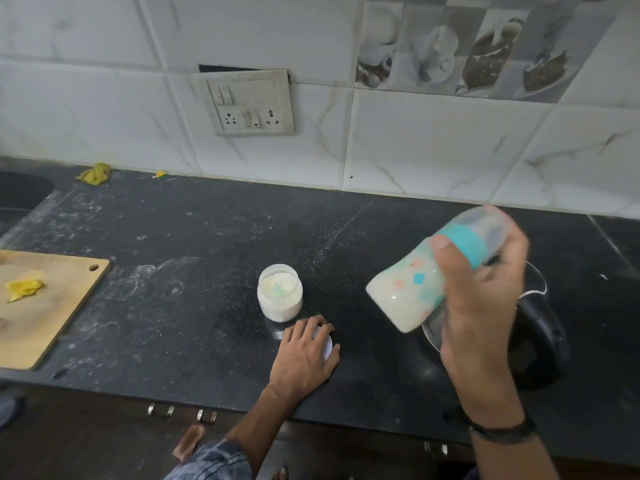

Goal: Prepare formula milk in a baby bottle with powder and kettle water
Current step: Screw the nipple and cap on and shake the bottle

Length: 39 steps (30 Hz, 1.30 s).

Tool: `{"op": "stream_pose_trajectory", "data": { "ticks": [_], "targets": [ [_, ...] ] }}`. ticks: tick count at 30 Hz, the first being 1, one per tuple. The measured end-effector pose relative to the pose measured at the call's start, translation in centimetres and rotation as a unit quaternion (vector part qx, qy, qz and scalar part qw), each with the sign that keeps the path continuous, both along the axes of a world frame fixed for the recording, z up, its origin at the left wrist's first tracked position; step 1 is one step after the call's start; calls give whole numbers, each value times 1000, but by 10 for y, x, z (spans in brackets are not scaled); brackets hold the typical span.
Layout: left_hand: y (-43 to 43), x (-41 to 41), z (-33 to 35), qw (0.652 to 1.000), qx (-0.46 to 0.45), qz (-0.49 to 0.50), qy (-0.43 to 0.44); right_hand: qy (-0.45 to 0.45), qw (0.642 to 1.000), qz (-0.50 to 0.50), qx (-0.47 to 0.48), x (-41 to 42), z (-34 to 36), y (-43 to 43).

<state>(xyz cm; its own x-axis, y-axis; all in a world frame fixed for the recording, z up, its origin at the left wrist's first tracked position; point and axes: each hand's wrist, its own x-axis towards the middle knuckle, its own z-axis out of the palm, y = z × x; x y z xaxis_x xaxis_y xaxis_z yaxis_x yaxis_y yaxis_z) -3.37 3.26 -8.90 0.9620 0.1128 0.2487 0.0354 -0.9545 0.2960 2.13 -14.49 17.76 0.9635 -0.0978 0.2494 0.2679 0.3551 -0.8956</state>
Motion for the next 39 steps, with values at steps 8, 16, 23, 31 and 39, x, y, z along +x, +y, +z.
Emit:
{"op": "stream_pose_trajectory", "data": {
  "ticks": [8, 16, 23, 31, 39],
  "targets": [
    [-1, -1, 2, 1000, 2, -1, -4, 16, 999, 23, -15, 1, -5, 1],
    [0, 0, 0, 1000, 0, 0, -14, 23, 999, 31, -33, 11, -9, -3],
    [0, -1, 1, 1000, -3, -3, 3, 32, 999, 24, -23, 11, -6, -2],
    [-1, -1, 1, 1000, 1, 0, -7, 21, 999, 9, -24, 13, -4, -2],
    [0, -1, 3, 1000, -4, -2, 16, 8, 1000, -1, -14, 12, -4, -4]
  ]
}}
